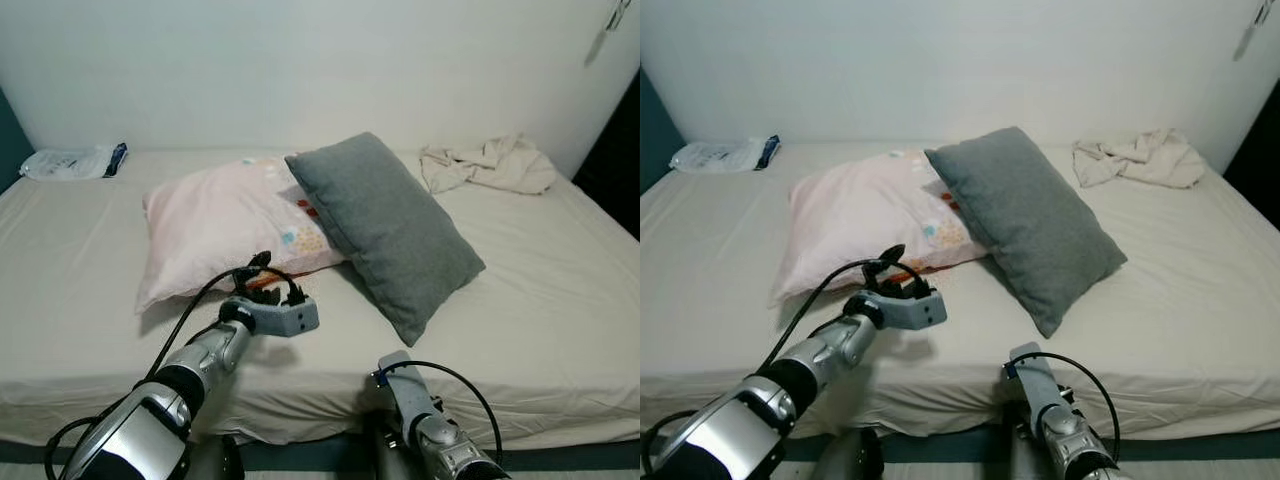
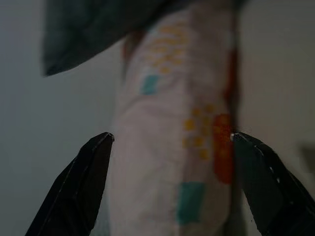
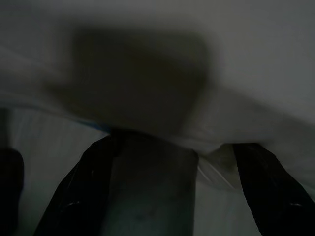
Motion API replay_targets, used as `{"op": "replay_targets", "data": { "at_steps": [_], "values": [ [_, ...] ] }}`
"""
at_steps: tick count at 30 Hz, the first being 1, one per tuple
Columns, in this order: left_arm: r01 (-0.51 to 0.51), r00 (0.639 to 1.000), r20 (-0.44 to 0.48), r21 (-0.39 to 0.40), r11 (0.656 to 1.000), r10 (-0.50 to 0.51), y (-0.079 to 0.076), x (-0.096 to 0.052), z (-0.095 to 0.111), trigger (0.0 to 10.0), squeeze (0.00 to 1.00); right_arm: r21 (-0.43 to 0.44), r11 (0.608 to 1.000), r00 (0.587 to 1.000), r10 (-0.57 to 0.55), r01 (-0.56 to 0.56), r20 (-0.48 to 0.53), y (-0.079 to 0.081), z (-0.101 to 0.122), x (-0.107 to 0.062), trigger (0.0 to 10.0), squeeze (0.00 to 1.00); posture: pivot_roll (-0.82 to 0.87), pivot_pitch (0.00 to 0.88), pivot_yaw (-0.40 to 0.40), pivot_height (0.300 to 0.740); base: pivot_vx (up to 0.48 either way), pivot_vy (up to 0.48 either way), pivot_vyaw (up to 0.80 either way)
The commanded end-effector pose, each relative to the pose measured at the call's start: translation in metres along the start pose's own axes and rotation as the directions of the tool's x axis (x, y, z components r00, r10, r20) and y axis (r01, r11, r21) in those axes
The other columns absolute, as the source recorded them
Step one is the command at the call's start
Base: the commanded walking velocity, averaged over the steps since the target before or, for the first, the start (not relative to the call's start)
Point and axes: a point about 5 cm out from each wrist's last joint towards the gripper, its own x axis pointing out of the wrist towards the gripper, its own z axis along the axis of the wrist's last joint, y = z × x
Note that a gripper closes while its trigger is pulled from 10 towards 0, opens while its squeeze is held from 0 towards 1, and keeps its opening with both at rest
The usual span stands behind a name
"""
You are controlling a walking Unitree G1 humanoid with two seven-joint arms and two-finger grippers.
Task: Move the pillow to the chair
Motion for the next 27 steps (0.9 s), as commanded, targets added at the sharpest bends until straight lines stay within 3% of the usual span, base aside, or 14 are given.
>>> {"op": "replay_targets", "data": {
  "at_steps": [1, 5, 13, 17, 20, 27],
  "values": [
    [0.027, 1.0, 0.004, 0.052, 0.998, -0.027, 0.001, 0.0, -0.004, 10.0, 0.0, 0.061, 0.995, 0.981, 0.083, -0.073, -0.178, 0.028, -0.053, -0.009, 10.0, 0.0, -0.15, 0.234, 0.079, 0.556, 0.0, 0.0, 0.0],
    [0.005, 1.0, 0.027, 0.095, 0.995, -0.007, 0.01, 0.004, -0.006, 10.0, 0.0, 0.11, 0.992, 0.982, 0.084, -0.066, -0.166, 0.038, -0.06, -0.012, 10.0, 0.0, -0.17, 0.299, 0.129, 0.556, 0.0, 0.0, 0.0],
    [-0.196, 0.979, 0.079, 0.076, 0.978, 0.19, 0.052, 0.022, 0.007, 10.0, 0.0, 0.148, 0.985, 0.983, 0.114, -0.092, -0.142, 0.06, -0.071, -0.017, 10.0, 0.0, -0.16, 0.391, 0.17, 0.556, 0.0, 0.0, 0.0],
    [-0.196, 0.978, 0.09, 0.082, 0.977, 0.188, 0.052, 0.024, 0.01, 10.0, 0.0, 0.143, 0.984, 0.983, 0.125, -0.105, -0.137, 0.064, -0.07, -0.017, 10.0, 0.0, -0.17, 0.397, 0.17, 0.556, 0.0, 0.0, 0.0],
    [-0.131, 0.987, 0.109, 0.13, 0.983, 0.117, 0.042, 0.025, 0.016, 10.0, 0.0, 0.132, 0.983, 0.984, 0.139, -0.124, -0.112, 0.071, -0.067, -0.017, 10.0, 0.0, -0.18, 0.417, 0.17, 0.556, 0.0, 0.0, 0.0],
    [-0.034, 0.999, 0.03, 0.2, 0.979, 0.028, 0.033, 0.022, 0.004, 10.0, 0.0, 0.177, 0.978, 0.991, 0.12, -0.107, -0.064, 0.071, -0.06, -0.016, 10.0, 0.0, -0.21, 0.45, 0.188, 0.556, 0.0, 0.0, 0.0]
  ]
}}
